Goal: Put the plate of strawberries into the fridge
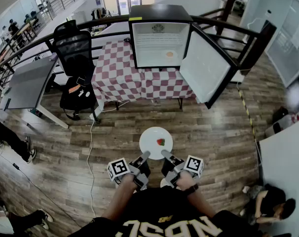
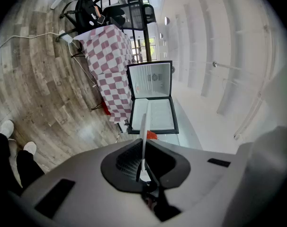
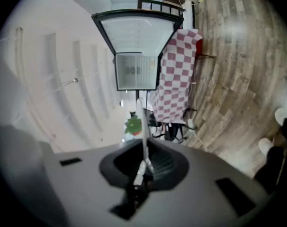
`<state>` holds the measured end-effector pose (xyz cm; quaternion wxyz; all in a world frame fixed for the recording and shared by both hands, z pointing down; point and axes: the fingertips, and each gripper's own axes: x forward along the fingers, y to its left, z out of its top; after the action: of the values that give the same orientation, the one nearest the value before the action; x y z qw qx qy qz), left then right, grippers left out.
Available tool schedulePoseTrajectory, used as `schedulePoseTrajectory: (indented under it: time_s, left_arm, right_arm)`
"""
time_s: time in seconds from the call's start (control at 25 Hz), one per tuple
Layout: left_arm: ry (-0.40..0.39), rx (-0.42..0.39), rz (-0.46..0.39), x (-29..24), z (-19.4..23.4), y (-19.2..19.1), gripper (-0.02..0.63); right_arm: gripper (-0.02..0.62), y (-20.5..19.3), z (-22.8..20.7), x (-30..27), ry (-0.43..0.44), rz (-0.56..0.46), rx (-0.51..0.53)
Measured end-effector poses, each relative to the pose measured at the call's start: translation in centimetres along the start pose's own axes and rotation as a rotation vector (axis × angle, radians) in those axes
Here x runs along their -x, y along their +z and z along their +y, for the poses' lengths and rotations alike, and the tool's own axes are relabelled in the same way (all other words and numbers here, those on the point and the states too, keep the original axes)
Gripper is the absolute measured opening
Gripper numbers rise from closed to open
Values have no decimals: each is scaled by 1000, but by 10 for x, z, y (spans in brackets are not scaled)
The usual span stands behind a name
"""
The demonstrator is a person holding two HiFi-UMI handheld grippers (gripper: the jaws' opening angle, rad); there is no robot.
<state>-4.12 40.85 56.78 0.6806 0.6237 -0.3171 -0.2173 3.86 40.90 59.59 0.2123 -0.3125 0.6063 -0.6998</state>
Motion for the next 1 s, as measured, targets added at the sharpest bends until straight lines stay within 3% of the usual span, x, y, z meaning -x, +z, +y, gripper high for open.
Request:
schedulePoseTrajectory:
  time_s: [0.44,1.0]
  left_arm:
    - [12,-35,0,-21,-5,-13,32]
    - [0,111,-2,-61,13,-61,32]
  right_arm:
    - [32,21,6,14,1,-1,7]
    - [32,60,-13,57,-2,8,-20]
